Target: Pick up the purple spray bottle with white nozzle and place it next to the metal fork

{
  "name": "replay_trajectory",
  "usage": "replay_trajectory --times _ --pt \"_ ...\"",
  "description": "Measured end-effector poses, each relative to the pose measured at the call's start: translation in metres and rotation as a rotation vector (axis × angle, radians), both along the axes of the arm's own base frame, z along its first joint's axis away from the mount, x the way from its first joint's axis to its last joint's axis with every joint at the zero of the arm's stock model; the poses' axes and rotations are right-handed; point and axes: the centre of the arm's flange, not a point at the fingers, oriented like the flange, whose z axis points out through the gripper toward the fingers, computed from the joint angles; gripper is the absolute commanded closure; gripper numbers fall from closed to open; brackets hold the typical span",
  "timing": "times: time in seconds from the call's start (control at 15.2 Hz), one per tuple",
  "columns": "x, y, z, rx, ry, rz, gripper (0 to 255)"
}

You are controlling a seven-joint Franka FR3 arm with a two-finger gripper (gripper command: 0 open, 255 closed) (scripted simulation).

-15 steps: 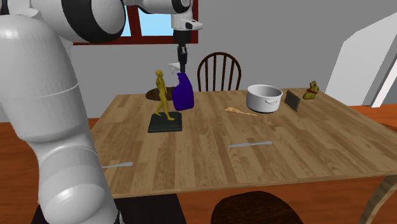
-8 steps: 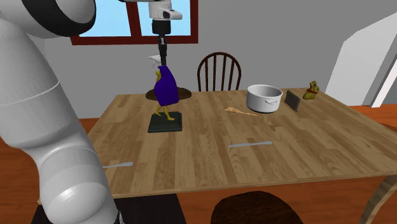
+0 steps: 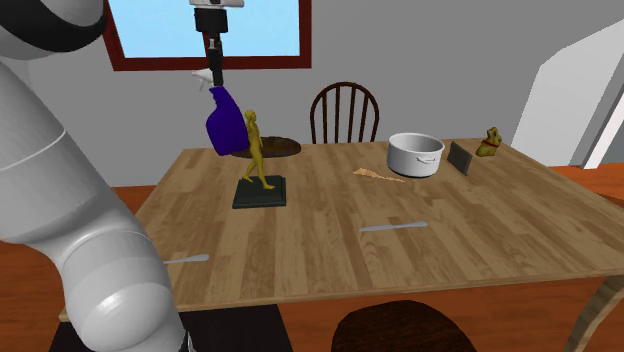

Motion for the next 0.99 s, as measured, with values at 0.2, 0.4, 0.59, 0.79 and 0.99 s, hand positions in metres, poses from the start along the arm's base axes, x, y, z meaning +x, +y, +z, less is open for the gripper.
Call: replay_trajectory --times 0.2,0.4,0.59,0.79,0.99 --pt "-0.035 0.007 0.015 0.000 0.001 0.000 255" --pt "-0.071 0.015 0.034 0.000 0.000 0.001 255" --pt "-0.105 0.019 0.052 0.000 0.000 0.000 255" --pt "-0.142 0.026 0.067 -0.001 0.000 0.001 255" --pt "-0.152 0.029 0.062 -0.001 0.001 0.000 255"
